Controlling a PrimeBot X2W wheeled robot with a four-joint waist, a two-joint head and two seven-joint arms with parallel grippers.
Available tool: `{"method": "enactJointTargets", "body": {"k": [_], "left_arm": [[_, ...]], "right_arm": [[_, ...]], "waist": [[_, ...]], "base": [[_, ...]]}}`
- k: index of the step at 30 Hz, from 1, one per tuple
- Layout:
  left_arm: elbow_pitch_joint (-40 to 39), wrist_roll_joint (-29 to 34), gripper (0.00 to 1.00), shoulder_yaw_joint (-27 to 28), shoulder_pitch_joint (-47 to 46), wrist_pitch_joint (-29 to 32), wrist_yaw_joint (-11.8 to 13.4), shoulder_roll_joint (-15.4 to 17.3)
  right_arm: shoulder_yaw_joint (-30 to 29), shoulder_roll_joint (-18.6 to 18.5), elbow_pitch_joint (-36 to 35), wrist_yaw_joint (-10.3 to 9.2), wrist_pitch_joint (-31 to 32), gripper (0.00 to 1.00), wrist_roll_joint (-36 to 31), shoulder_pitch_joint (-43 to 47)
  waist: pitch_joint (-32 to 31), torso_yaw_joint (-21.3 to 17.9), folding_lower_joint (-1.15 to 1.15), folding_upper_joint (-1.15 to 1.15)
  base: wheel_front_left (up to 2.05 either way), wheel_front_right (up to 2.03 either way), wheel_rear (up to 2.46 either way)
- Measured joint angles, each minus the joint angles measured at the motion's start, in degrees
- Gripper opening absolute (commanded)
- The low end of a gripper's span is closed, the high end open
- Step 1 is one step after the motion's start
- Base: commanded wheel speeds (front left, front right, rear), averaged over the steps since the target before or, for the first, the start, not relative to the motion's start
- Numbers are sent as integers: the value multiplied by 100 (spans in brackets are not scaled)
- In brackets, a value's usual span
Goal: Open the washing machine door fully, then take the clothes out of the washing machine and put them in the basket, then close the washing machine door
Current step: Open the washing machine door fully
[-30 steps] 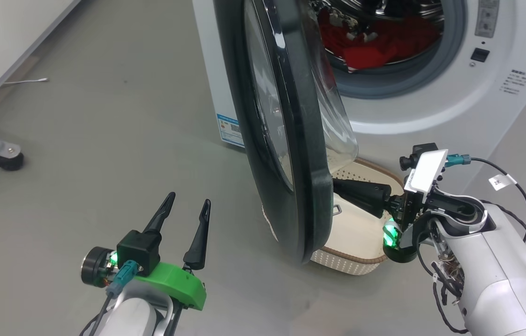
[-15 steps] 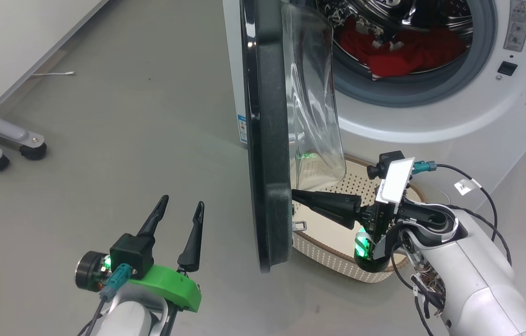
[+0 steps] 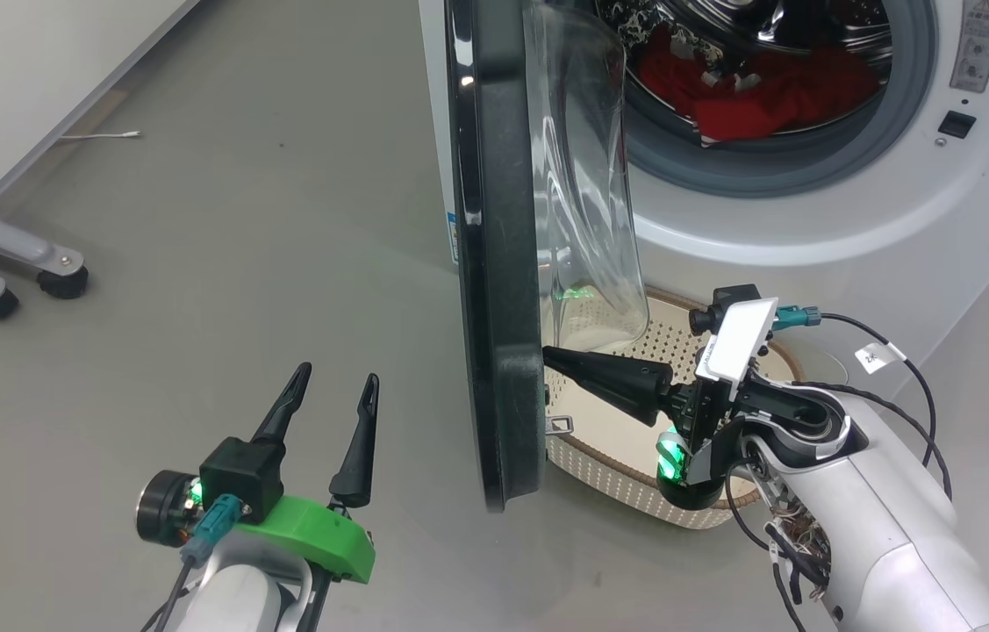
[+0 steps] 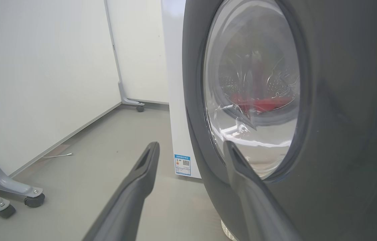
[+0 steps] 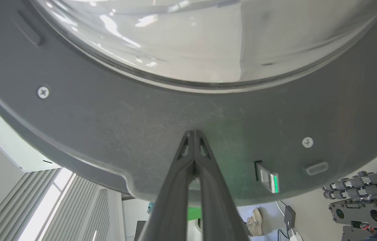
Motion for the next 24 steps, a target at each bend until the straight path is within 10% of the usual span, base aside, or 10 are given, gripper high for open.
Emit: {"method": "enactJointTargets", "body": {"k": [11,12,15,24], "left_arm": [[1,8,100,153,54,0,2,5],[1,9,100,162,56,0,2,5],[4,19,100,177,68,0,3,5],[45,62,100,229,197,0,3,9]], "right_arm": [[-547,1,-424,30,-623,0,-178,446],[-611,-3,-513,30,-699,11,-232,496],[-719,-52,-684,30,-859,100,-376,620],[-1167,-310,-1263,30,-1918,100,-1116,1573]], "waist": [[-71,-154,0,0],[-80,-177,0,0],[-105,-221,0,0],[-254,-390,0,0]], "base": [[0,0,0],[0,0,0],[0,0,0],[0,0,0]]}}
